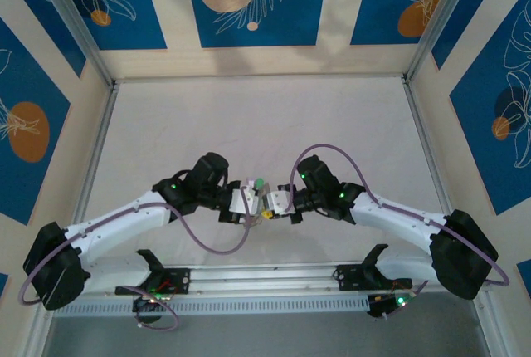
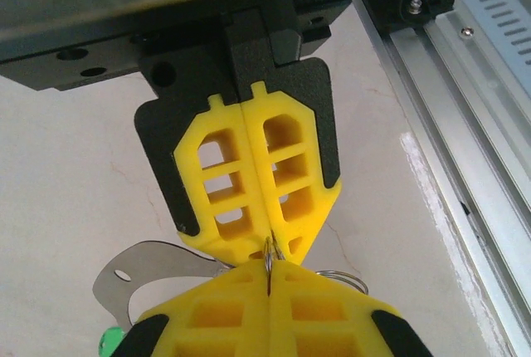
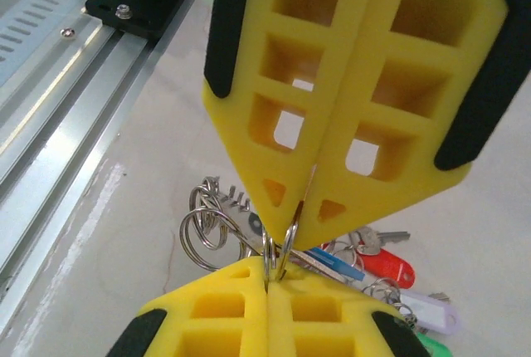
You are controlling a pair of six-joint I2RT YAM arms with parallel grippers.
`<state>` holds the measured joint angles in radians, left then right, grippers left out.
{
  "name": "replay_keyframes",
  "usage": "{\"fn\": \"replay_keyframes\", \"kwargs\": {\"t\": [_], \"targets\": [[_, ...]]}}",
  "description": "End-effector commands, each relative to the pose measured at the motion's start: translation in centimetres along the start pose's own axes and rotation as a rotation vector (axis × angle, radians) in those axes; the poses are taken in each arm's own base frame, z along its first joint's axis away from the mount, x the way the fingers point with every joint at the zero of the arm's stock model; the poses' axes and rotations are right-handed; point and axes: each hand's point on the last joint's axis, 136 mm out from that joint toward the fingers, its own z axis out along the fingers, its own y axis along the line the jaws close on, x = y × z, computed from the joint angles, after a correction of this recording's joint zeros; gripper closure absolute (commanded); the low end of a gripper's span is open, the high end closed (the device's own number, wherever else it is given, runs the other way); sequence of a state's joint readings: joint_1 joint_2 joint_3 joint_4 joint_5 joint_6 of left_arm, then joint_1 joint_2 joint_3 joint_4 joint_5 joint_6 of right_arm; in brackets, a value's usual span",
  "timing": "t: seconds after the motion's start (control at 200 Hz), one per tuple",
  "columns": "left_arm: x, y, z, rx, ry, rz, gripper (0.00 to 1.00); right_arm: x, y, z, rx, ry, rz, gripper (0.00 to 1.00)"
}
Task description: Put the keys on the keyring
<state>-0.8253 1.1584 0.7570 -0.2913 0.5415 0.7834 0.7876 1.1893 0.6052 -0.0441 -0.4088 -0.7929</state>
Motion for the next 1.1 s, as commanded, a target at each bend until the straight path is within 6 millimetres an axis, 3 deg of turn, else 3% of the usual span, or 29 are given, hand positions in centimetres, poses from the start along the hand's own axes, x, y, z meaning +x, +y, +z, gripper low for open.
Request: {"fn": "replay_keyframes", "kwargs": {"t": [0.0,1.095], "targets": [[-0.4,-0.6,0.1,0.033,0.011,0.048,1.00,-2.2,-0.8,-0.6,0.004,-0.060,-0.018,1.00],[1.9,-2.4,0.4,0.037,0.126,0.165,1.00,-1.1,-2.4,-1.4,0.078,-0.054,0.039,1.00]]}}
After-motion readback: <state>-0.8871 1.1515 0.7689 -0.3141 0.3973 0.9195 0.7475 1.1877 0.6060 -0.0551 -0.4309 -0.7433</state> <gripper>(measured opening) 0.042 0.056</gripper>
